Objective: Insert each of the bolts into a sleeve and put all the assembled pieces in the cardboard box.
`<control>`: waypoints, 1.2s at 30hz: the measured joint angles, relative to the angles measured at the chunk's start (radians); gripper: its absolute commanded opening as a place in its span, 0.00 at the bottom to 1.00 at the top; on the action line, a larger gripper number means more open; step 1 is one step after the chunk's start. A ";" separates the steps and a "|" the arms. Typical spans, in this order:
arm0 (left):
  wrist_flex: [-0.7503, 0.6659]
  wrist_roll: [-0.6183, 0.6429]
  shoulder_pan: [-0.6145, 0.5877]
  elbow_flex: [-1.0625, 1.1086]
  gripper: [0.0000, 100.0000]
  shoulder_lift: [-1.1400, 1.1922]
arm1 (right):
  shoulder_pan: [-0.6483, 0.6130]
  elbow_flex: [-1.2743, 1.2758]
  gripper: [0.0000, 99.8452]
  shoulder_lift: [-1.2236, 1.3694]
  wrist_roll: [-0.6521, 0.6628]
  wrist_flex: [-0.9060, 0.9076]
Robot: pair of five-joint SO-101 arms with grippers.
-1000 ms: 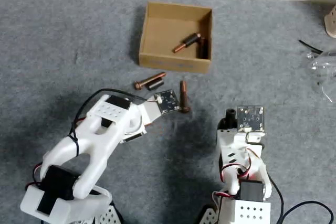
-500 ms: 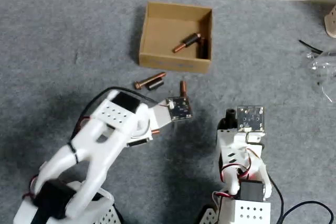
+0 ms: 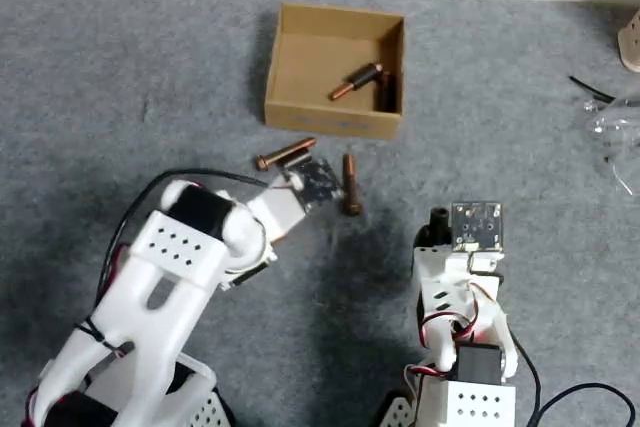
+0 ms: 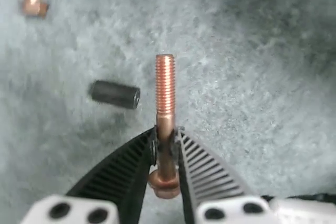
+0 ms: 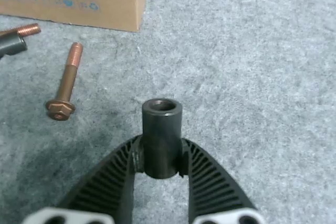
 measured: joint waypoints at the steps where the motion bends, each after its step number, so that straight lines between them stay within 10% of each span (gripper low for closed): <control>1: 0.000 0.023 -0.011 0.000 0.01 -0.003 | 0.000 0.000 0.00 0.000 0.000 0.000; 13: -0.017 0.043 -0.172 0.109 0.01 -0.012 | 0.000 0.000 0.00 0.000 0.002 0.000; 24: -0.029 -0.767 -0.097 0.255 0.01 -0.012 | 0.000 0.000 0.00 0.000 0.020 0.000; 36: -0.029 -0.764 -0.097 0.255 0.26 -0.014 | 0.000 0.000 0.00 0.000 0.038 0.000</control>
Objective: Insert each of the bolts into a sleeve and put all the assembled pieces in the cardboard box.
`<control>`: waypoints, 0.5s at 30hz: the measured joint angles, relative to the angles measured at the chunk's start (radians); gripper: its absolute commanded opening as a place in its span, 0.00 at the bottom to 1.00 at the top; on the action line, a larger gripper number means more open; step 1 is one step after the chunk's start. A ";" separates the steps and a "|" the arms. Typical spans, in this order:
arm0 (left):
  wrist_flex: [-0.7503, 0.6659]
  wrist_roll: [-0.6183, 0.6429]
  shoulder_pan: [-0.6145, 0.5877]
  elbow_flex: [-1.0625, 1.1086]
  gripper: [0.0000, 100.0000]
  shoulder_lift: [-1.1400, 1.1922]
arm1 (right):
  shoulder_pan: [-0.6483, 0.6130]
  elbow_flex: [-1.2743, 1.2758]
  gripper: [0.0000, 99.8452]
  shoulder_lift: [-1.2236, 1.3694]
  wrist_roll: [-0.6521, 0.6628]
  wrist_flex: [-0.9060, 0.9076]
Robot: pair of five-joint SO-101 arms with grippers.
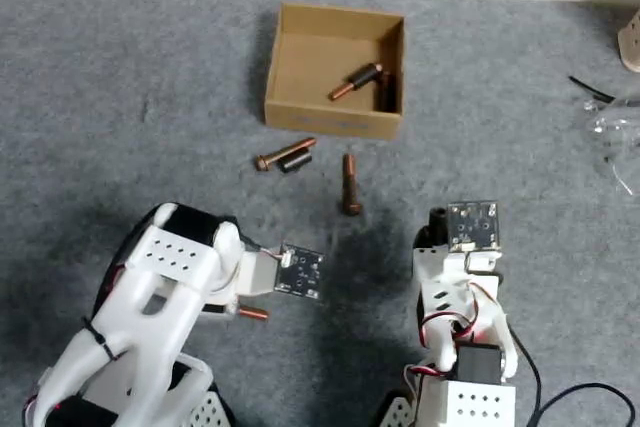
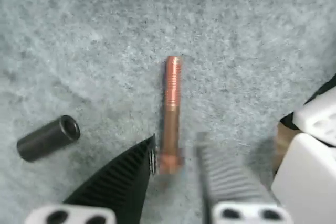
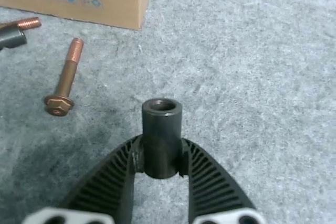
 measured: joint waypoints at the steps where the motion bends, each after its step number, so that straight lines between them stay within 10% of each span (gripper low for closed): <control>1: 0.000 0.026 0.002 0.000 0.25 -0.002 | 0.000 0.000 0.00 0.000 0.000 0.000; 8: -0.028 0.252 0.002 -0.003 0.20 -0.012 | 0.000 0.000 0.00 0.000 0.002 0.000; 15: -0.029 0.847 -0.043 -0.015 0.20 -0.012 | 0.000 0.000 0.00 0.000 0.002 -0.006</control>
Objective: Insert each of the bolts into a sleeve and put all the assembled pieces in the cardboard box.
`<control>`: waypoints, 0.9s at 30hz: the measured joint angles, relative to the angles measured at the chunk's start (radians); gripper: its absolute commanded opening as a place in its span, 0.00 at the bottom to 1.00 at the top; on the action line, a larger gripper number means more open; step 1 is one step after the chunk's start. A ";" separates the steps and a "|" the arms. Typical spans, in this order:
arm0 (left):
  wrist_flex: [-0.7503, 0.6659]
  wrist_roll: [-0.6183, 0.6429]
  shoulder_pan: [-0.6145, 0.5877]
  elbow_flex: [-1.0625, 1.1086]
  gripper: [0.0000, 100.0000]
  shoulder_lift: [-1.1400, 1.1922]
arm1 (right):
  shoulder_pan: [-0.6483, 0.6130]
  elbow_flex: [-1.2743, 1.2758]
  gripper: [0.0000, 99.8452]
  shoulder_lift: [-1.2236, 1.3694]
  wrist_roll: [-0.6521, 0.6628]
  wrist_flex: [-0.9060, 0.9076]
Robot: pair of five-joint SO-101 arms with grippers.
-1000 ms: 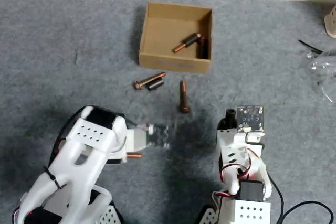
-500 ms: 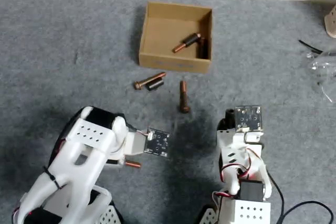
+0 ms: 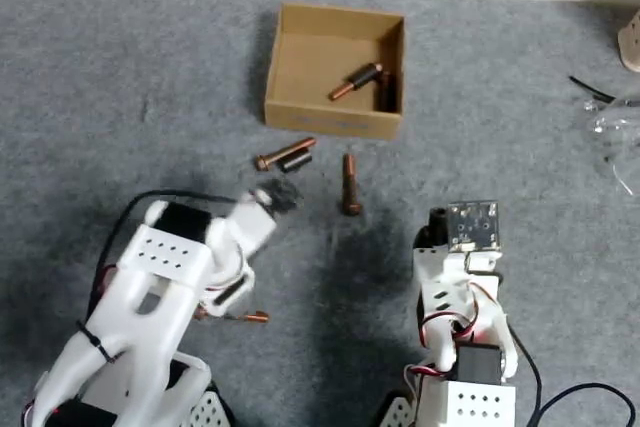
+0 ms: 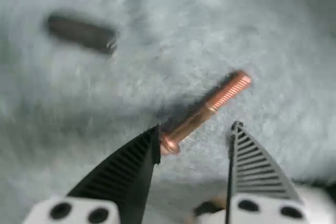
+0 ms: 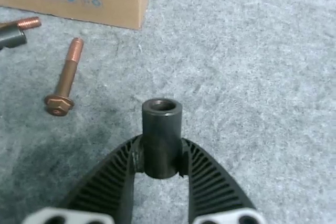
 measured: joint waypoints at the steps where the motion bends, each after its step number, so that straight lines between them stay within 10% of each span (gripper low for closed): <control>1: -0.003 0.083 -0.018 0.000 0.20 0.000 | 0.000 0.000 0.00 0.000 0.000 -0.003; 27: -0.037 1.037 -0.144 0.104 0.20 0.000 | 0.000 0.003 0.00 0.000 0.000 -0.049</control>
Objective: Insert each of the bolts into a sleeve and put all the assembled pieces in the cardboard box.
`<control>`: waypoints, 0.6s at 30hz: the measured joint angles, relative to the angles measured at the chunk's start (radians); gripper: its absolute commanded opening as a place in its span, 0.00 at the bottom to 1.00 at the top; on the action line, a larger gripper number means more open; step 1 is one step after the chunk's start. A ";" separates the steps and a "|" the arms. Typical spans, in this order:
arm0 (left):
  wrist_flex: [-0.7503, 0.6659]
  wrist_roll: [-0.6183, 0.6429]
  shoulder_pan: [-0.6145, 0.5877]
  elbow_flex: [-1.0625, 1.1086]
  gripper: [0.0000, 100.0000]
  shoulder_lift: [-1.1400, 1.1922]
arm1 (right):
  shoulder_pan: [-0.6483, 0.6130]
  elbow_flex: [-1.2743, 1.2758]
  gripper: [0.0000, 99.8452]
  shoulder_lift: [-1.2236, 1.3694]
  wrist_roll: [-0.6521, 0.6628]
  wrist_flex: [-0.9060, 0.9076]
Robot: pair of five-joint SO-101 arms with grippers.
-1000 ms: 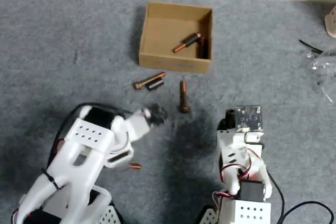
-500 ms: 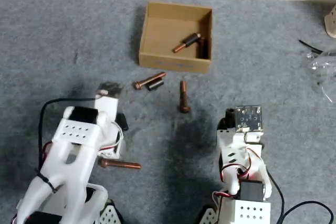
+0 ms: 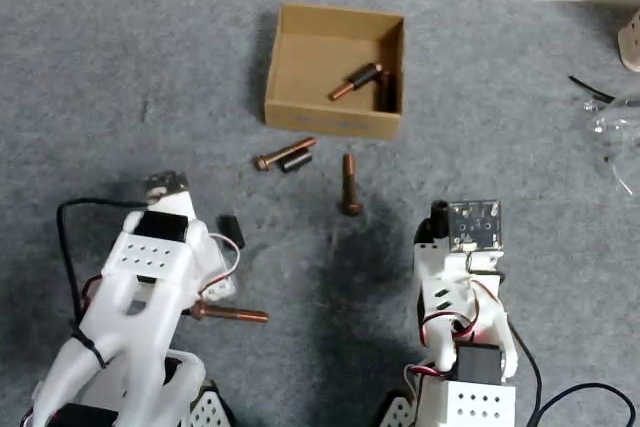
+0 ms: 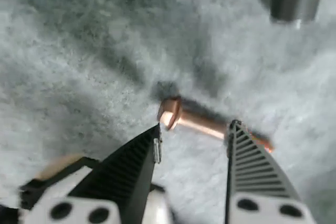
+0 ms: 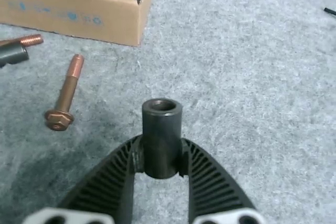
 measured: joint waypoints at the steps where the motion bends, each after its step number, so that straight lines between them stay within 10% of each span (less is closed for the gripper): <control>1: -0.012 0.038 0.000 0.000 0.20 0.000 | 0.000 0.000 0.00 0.000 0.000 0.000; 18: -0.170 0.190 0.087 0.157 0.20 -0.002 | 0.000 0.000 0.00 0.000 0.000 0.000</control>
